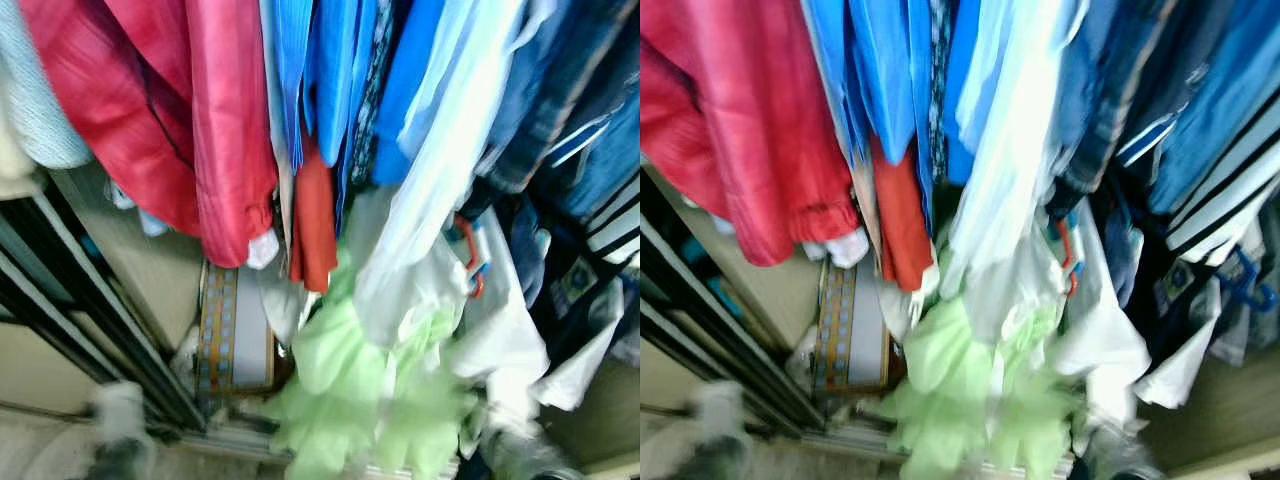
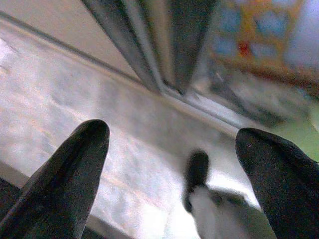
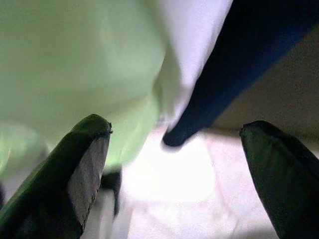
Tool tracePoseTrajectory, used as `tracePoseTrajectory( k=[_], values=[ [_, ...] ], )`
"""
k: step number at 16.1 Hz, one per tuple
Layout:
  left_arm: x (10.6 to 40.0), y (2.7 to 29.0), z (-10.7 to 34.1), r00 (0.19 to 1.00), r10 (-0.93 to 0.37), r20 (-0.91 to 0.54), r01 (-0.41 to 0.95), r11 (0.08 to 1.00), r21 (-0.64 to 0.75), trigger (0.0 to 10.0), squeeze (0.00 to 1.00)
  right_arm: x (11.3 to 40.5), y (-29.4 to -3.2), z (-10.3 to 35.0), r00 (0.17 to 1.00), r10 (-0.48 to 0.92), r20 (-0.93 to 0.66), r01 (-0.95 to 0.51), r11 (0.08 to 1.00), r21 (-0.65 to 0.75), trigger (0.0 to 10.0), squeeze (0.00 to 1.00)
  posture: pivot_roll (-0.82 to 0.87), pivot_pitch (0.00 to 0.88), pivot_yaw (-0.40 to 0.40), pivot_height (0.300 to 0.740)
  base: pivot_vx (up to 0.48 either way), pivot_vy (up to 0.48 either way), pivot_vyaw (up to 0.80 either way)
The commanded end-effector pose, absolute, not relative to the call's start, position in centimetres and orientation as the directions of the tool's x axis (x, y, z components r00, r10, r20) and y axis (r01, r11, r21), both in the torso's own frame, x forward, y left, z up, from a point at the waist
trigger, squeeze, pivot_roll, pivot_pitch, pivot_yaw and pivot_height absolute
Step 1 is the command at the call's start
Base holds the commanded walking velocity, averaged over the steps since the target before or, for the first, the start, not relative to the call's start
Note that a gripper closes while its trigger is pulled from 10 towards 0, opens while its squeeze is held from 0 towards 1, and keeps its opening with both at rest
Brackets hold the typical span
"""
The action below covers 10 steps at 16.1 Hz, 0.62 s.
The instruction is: Clean up the room
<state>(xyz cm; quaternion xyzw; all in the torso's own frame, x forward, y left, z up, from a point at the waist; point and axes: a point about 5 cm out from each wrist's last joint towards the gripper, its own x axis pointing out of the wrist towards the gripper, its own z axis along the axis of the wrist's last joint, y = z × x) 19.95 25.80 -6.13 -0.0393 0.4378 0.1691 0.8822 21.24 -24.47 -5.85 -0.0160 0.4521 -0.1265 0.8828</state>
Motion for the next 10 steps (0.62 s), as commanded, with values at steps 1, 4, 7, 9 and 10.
tracePoseTrajectory(
  k=[1, 4, 7, 9, 10],
  values=[
    [20.7, 27.5, -5.0, 0.583, 0.305, -0.753, -0.355, 0.929, 0.102, 10.0, 0.0, 22.1, -26.5, -4.6, 0.585, -0.288, -0.758, 0.233, 0.955, -0.182, 10.0, 0.0, 0.04, 0.086, -0.027, 0.74, 0.0, 0.0, 0.0],
    [21.2, 27.5, -4.8, 0.597, 0.294, -0.746, -0.313, 0.942, 0.121, 10.0, 0.0, 22.0, -27.0, -4.5, 0.576, -0.287, -0.765, 0.235, 0.955, -0.182, 10.0, 0.0, 0.03, 0.089, -0.032, 0.74, 0.0, 0.0, 0.0],
    [24.1, 27.5, -2.6, 0.715, 0.214, -0.666, -0.223, 0.972, 0.073, 10.0, 0.0, 23.8, -26.7, -3.4, 0.638, -0.281, -0.717, 0.192, 0.96, -0.205, 10.0, 0.0, 0.02, 0.103, -0.04, 0.74, 0.0, 0.0, 0.0],
    [25.7, 26.9, -1.4, 0.78, 0.154, -0.606, -0.161, 0.986, 0.043, 10.0, 0.0, 25.4, -26.6, -2.1, 0.681, -0.283, -0.675, 0.186, 0.959, -0.215, 10.0, 0.0, 0.03, 0.109, -0.039, 0.74, 0.0, 0.0, 0.0],
    [26.1, 26.7, -1.0, 0.81, 0.13, -0.572, -0.138, 0.99, 0.029, 10.0, 0.0, 26.1, -26.5, -1.7, 0.703, -0.275, -0.656, 0.179, 0.961, -0.212, 10.0, 0.0, 0.03, 0.113, -0.038, 0.74, 0.0, 0.0, 0.0]
  ],
)
